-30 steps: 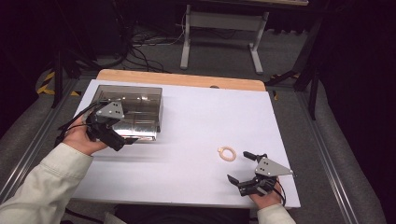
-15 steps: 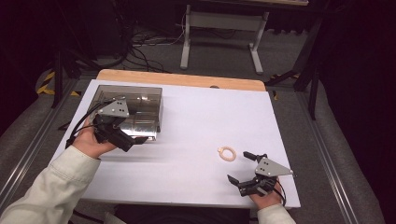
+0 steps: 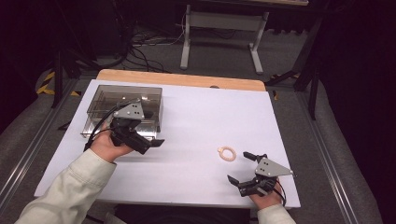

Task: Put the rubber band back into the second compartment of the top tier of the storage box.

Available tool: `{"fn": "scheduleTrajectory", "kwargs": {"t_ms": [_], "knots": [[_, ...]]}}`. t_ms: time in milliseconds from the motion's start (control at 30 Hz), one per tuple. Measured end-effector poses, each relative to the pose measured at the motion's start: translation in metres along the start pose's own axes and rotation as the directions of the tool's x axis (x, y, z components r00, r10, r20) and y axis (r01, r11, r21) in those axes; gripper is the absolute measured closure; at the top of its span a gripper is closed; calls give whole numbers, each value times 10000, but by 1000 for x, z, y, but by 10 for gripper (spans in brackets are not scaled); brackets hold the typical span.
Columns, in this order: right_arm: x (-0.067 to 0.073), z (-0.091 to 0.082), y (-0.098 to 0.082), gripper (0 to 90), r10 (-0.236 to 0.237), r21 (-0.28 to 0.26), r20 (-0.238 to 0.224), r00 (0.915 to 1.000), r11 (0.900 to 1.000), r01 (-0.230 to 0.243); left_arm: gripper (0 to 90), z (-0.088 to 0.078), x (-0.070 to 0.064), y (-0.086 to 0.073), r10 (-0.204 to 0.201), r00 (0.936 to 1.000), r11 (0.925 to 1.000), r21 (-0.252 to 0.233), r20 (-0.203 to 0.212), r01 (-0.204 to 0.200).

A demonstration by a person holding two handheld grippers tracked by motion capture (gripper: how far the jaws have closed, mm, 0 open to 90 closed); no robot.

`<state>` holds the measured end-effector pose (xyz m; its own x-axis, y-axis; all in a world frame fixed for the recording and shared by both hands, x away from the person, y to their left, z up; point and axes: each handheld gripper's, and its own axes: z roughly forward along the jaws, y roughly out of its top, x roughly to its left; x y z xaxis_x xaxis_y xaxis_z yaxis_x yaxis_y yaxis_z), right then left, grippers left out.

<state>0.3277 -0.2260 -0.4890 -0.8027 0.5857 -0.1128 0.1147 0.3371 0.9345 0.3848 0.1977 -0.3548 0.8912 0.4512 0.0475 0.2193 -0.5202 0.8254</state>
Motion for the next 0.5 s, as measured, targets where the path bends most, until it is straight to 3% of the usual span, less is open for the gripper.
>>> {"fn": "scheduleTrajectory", "kwargs": {"t_ms": [500], "knots": [[0, -1, 0, 1, 94, -71, 80, 9999, 9999, -93, 47, 32, -16, 14, -75, 9996, 9994, -341, 276, 84]]}}
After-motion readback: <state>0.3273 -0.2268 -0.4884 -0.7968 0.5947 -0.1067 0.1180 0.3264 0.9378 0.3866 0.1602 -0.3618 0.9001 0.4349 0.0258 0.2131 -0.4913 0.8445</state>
